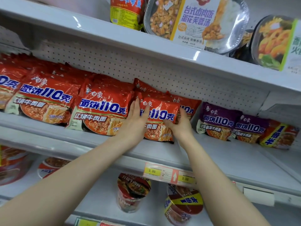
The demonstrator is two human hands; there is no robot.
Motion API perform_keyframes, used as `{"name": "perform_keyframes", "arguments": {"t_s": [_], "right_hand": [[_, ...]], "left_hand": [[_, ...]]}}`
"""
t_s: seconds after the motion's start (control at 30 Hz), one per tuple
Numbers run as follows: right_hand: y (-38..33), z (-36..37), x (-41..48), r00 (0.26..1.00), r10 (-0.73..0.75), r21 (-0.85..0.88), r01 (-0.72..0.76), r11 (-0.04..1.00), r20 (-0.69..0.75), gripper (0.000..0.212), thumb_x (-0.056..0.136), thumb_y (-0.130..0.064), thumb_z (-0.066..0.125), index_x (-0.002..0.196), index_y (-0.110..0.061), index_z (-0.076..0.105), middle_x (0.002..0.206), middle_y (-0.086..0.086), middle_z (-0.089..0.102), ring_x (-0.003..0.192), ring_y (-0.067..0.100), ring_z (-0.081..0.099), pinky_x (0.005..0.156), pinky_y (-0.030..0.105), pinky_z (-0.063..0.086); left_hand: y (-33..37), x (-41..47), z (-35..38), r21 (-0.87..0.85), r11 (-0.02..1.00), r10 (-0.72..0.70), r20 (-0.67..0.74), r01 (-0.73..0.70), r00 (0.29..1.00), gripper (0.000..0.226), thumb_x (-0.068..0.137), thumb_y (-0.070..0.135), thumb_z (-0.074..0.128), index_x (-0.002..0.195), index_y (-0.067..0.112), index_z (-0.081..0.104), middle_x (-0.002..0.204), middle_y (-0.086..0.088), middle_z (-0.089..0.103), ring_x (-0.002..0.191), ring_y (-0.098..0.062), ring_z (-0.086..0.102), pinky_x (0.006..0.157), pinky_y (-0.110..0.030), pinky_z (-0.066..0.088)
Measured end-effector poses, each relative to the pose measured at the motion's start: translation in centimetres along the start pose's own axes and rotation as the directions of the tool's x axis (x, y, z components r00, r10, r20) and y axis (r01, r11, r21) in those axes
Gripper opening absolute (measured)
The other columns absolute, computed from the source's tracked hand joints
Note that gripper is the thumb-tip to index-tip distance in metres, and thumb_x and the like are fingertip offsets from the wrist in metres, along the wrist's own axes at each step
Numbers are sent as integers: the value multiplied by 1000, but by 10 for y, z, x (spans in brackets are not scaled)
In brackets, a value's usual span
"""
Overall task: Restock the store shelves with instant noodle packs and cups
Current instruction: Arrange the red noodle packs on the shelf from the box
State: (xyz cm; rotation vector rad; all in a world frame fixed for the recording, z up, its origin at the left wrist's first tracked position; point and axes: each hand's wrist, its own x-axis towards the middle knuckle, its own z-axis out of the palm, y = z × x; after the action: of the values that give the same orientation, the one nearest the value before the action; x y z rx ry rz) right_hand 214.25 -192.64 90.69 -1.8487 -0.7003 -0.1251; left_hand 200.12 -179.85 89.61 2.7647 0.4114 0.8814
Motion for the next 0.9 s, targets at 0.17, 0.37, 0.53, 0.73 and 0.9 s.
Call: {"name": "perform_keyframes", "arguments": {"t_s": [0.17,0.37,0.53,0.73,0.9], "right_hand": [[-1,6,9,1000,14,-116,-17,993,-25,64,80,-31,81,134,-22,49,125,-2,65,109,19,64,94,49,54],[-1,5,11,999,19,-194,-26,981,-41,65,83,-34,77,139,-19,46,132,0,62,116,22,62,98,43,51],[-11,-6,22,999,10,-174,-17,985,-39,71,89,-46,68,147,-20,37,139,1,56,120,21,59,96,36,51],[-33,-12,66,997,-75,-276,63,959,-36,35,105,-32,43,135,-17,54,132,7,61,116,25,61,94,38,51],[-50,-2,113,979,-202,-413,197,889,31,26,101,-19,52,122,-15,68,126,5,67,115,23,61,91,25,44]], "left_hand": [[-6,10,13,234,959,178,-70,-157,981,71,94,8,59,154,11,22,163,-18,-1,151,-31,-8,112,-37,-5],[3,19,9,274,949,159,19,-159,987,70,96,2,51,155,12,16,163,-15,3,151,-30,1,120,-41,10],[-4,37,1,204,961,184,33,-187,982,62,97,32,56,152,19,32,161,-11,19,150,-30,12,122,-41,7],[-8,87,-23,149,981,131,-15,-127,991,54,101,41,44,148,15,38,156,-11,29,146,-31,23,118,-41,23],[-5,126,-21,185,980,52,127,-75,991,59,102,50,33,144,10,41,151,-15,37,142,-34,29,116,-43,27]]}}
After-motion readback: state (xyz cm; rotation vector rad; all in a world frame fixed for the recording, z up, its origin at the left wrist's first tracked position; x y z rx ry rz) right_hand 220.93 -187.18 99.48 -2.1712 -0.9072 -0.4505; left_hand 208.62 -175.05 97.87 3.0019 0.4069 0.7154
